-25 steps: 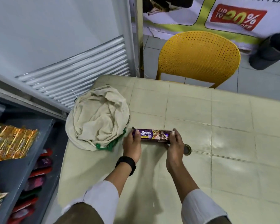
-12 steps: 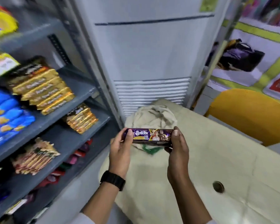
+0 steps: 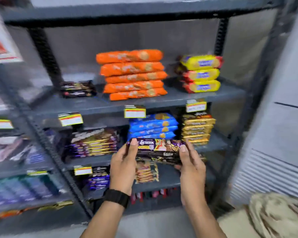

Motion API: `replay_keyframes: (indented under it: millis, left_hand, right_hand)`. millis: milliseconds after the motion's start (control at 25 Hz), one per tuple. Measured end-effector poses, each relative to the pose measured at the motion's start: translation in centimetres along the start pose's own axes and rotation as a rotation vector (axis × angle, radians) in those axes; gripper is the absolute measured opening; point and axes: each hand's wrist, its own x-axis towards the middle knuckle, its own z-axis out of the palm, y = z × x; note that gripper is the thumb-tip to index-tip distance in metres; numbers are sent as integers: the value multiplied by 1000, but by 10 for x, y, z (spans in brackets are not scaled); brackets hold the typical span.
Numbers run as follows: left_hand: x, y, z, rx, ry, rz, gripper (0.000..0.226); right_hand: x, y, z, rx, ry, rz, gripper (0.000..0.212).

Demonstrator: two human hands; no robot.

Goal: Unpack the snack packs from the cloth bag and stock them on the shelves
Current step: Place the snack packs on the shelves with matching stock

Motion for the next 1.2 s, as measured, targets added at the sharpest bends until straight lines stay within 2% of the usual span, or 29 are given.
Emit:
replay_keyframes:
  millis: [120,240,360,480,600,720,840,880,1080,1200]
  left_hand:
    - [30,21,-102,51,159,30,27]
    - [57,30,-177,23,260,46,20]
    - [89,50,-221,54,226,65,26]
    - [138,74,-245,80,204,50,31]
    - [205,86,-260,140,134,76,32]
    - [278,87,-266,203,80,125,36]
    - [350,90,-274,260,121,71,39]
    - [376,90,-278,287,136,47,40]
    - [456,78,-296,330,114,-50,51]
    - [474,64,-301,372,127,-30,62]
  right_hand:
    - [-27,20,103,35,-131,39,18]
    - [-43,33,181,27,-229,41,25]
    - [-34,35,243,27,-292,43,39]
    - [-6,35,298,54,-325,48,35]
    - [38,47,348,13,-320,35,40]
    - [96,64,393,-69,-342,-17,57]
    - [151,71,441,-212,-371,-55,86]
    - [170,76,457,-255,-385,-79,85]
    - [214,77,500,-465,-411,-205,48]
    - [227,93,503,-568,-410,-237,53]
